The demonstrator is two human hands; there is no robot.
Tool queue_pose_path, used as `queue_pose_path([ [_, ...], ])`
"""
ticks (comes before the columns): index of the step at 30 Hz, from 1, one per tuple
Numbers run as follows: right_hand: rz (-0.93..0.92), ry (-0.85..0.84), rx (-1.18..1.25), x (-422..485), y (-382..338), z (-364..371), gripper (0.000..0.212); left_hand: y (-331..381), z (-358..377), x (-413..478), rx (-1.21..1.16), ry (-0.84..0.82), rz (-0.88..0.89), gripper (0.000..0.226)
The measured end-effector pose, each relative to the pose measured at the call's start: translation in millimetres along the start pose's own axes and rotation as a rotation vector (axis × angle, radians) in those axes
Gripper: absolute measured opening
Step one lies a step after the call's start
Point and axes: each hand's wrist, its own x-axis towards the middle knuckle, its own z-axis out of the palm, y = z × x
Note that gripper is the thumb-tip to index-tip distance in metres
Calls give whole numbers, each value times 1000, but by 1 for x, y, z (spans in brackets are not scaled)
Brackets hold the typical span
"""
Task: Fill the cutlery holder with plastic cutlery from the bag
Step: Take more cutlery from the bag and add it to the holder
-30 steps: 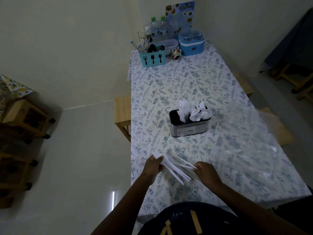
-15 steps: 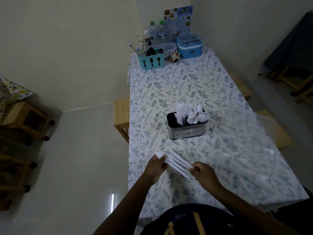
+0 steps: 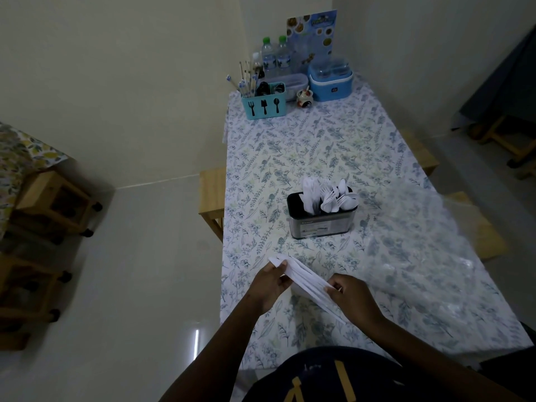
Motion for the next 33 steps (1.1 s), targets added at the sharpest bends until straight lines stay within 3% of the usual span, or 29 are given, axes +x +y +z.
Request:
queue_pose_path([
  [4,-35,-2,-26,-2,1,-1,30,1,4,-1,6,40,53,22],
  [7,-12,18,25,-1,-2,-4,16,2,6,-2,7,42,78,22],
  [14,157,-144,248,4,-7,-13,26,-1,7,1,-7,86,92,36],
  [19,221,-167,312,6,-4,-15,25,0,9,-2,-6,63,75,35],
  [23,379,-204,583,7,-8,-16,17,1,9,-2,-2,54,78,37],
  [29,577,-398,823,6,-18,-20,25,-2,9,-6,48,0,89,35],
  [33,562,-546,815,5,-20,-22,23,-4,10,-6,56,-23,86,37],
])
